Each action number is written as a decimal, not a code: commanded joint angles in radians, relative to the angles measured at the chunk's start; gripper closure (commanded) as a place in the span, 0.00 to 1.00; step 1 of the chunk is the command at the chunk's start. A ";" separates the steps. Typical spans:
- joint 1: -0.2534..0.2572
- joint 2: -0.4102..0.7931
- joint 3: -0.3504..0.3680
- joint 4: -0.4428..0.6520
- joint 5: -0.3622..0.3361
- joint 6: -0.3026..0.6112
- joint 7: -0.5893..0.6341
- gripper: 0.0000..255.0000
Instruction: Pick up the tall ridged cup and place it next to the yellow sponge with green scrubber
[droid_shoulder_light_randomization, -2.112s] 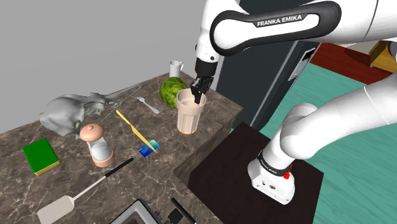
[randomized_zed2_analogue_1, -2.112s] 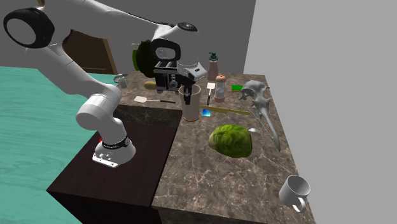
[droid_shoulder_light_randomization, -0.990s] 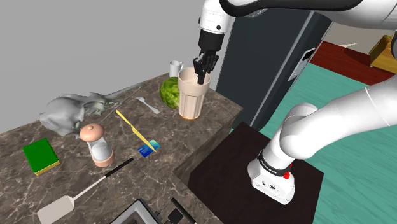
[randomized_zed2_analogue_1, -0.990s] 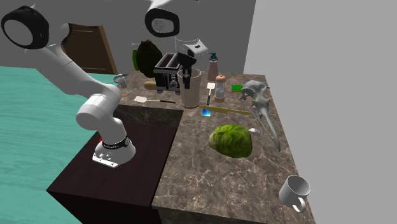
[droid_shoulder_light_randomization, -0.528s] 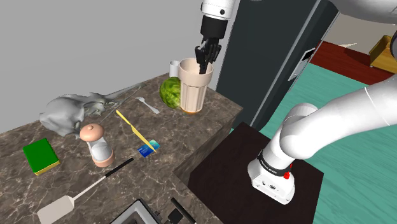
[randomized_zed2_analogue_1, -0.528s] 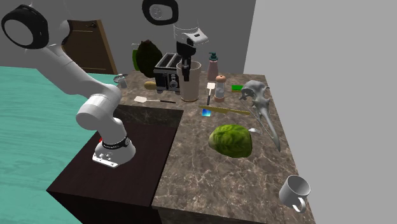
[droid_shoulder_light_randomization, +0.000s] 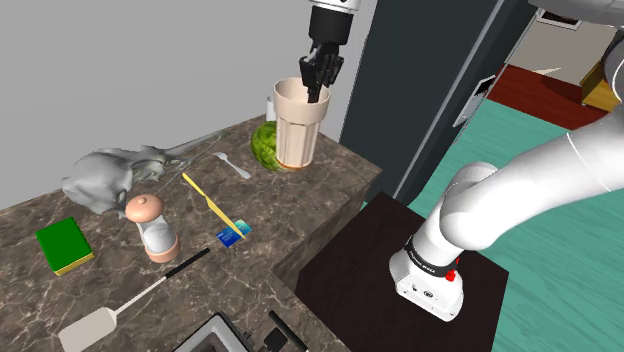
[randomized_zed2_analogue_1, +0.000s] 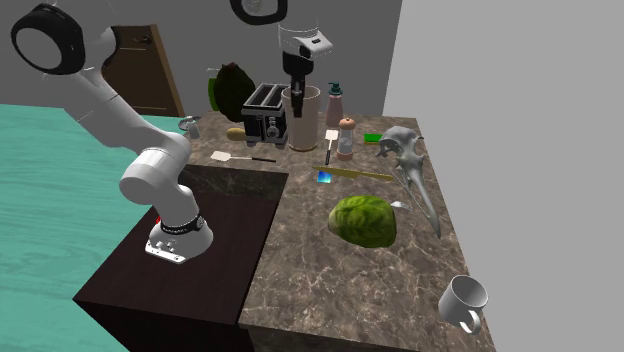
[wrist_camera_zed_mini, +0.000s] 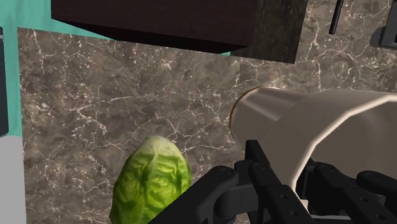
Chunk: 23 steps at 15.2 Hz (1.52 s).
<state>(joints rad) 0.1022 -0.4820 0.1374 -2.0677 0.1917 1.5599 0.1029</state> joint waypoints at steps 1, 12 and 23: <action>0.006 0.045 0.024 0.019 0.005 0.032 0.025 1.00; 0.048 0.403 0.153 0.238 -0.035 0.192 0.190 1.00; 0.159 0.843 0.207 0.655 -0.181 0.213 0.359 1.00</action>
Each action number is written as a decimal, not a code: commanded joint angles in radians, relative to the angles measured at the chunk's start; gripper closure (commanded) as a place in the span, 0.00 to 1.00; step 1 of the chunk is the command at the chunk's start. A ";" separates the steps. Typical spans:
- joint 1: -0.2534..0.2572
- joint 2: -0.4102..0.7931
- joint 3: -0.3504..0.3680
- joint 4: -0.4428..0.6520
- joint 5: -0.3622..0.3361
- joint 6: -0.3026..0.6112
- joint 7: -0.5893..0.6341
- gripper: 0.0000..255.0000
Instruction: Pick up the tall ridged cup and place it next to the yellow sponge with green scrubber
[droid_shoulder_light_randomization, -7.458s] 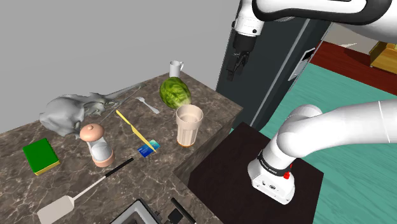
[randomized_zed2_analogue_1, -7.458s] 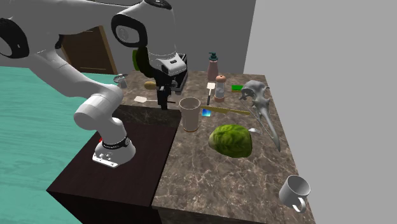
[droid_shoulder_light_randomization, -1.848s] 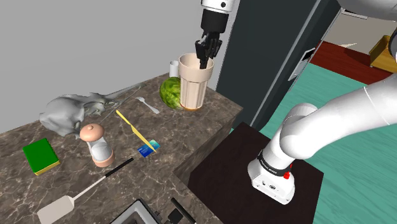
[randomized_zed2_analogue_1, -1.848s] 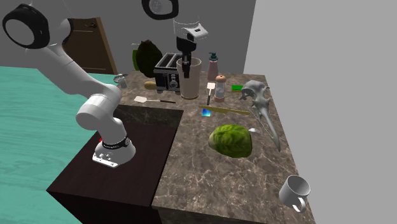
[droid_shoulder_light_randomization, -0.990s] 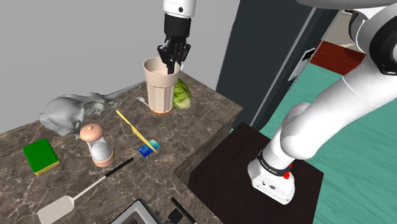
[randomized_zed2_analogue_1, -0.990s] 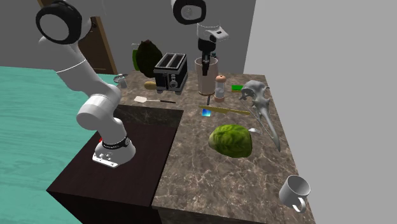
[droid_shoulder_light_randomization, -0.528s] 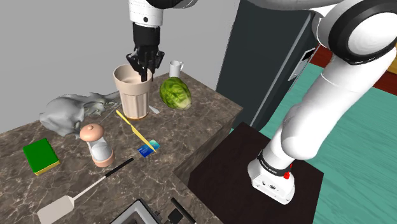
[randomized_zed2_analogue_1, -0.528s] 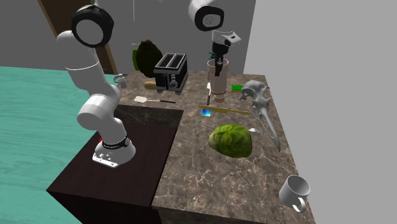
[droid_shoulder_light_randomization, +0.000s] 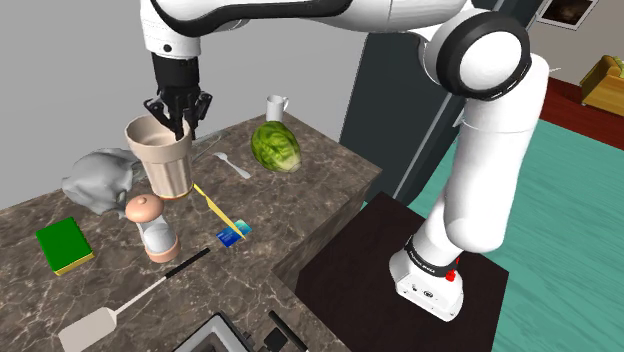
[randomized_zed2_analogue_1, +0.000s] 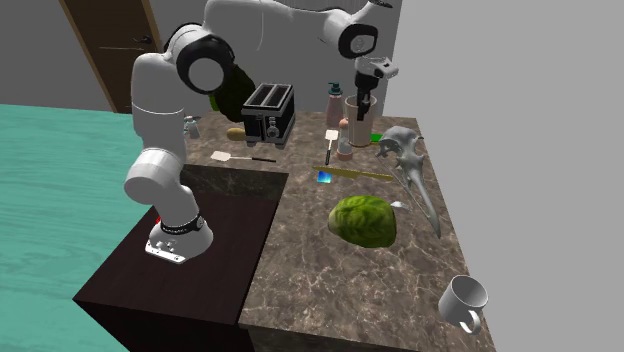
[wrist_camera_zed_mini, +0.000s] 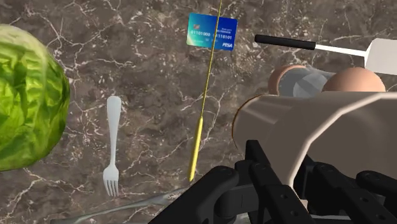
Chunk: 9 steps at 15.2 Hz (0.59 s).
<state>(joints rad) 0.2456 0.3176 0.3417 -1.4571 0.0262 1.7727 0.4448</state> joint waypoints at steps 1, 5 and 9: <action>0.032 0.089 0.002 0.099 -0.030 -0.009 0.030 1.00; 0.108 0.295 -0.008 0.369 -0.087 -0.074 0.070 1.00; 0.153 0.419 -0.020 0.526 -0.112 -0.105 0.081 1.00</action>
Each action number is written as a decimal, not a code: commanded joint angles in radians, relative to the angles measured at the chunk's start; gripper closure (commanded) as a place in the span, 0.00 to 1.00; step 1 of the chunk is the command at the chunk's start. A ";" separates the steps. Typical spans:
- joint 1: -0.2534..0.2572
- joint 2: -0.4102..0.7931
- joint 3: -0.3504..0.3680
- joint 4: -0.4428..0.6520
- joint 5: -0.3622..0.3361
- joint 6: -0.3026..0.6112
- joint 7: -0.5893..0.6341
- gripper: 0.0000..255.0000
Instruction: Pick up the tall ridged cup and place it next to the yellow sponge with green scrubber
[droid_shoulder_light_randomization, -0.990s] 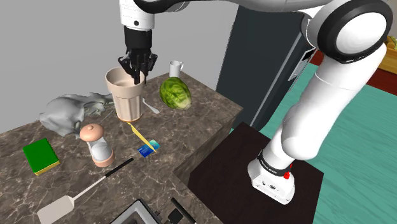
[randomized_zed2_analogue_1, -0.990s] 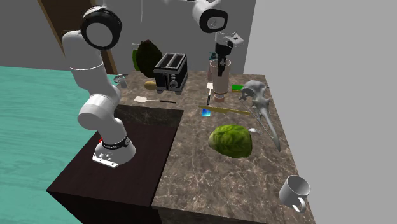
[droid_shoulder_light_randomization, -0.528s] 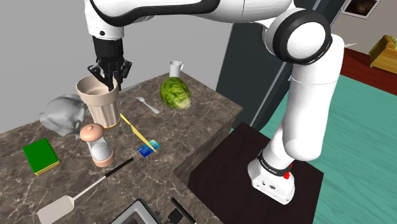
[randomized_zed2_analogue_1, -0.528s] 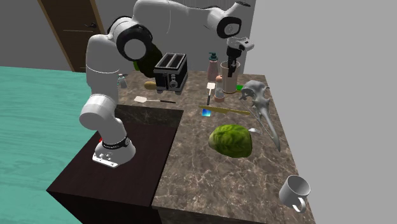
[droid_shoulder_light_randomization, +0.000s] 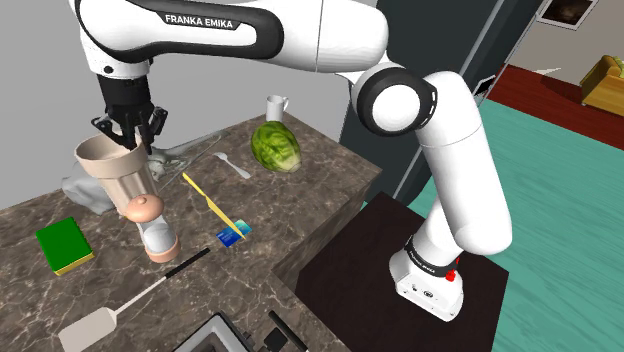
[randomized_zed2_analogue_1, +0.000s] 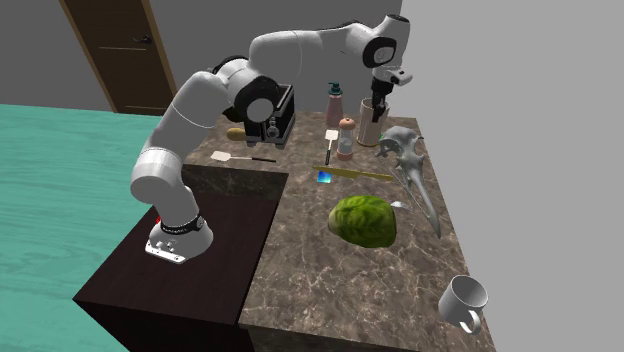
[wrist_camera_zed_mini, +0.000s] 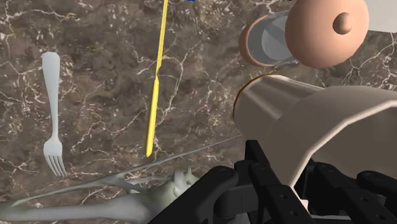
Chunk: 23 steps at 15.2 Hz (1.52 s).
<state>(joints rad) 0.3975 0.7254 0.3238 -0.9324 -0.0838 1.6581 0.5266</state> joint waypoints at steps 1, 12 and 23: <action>-0.002 0.007 -0.002 -0.020 -0.001 0.026 -0.001 1.00; -0.023 -0.003 -0.003 -0.189 0.000 0.182 -0.008 1.00; -0.022 0.010 -0.005 -0.192 -0.002 0.198 -0.009 0.00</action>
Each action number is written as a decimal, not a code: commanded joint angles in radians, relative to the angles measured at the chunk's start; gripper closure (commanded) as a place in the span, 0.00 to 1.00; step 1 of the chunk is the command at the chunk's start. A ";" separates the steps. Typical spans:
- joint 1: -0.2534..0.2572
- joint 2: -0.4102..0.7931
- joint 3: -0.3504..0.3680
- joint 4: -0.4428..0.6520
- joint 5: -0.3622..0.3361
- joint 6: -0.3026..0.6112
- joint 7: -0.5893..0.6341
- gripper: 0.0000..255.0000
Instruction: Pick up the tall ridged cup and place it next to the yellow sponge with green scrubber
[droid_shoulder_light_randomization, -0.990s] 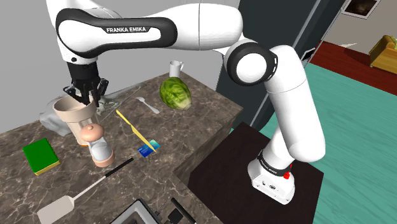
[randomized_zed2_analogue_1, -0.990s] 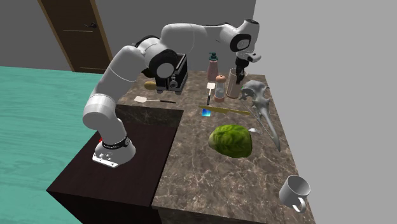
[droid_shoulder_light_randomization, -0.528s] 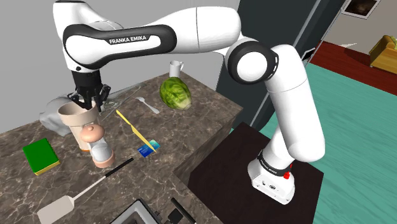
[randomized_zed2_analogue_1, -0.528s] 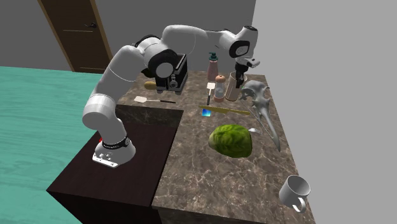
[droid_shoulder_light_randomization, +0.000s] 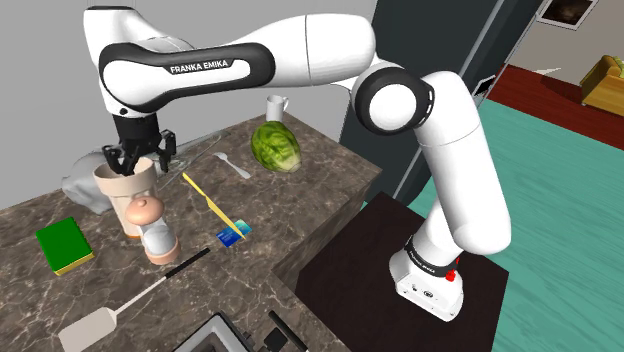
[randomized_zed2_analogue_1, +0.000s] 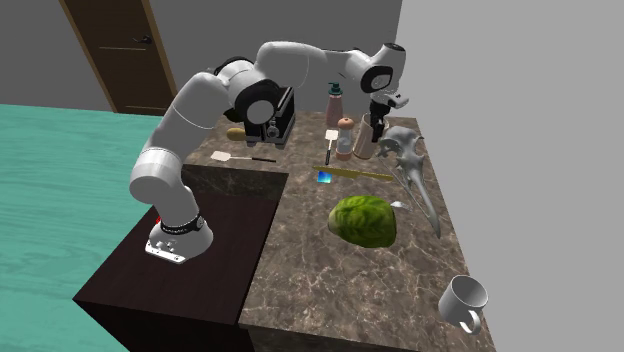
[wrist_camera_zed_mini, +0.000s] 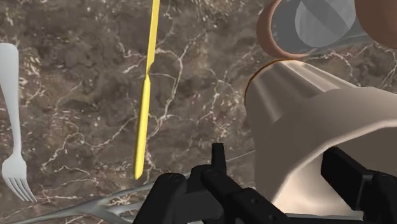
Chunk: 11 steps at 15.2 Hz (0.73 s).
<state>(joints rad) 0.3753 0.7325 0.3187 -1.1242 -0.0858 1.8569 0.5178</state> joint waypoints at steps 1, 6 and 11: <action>0.001 0.005 0.000 0.003 0.000 -0.002 0.000 0.00; -0.001 -0.015 0.003 0.040 0.004 -0.058 -0.002 0.00; 0.002 -0.014 0.003 0.102 0.004 -0.119 -0.004 0.00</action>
<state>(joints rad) 0.3772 0.7183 0.3214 -1.0248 -0.0814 1.7412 0.5140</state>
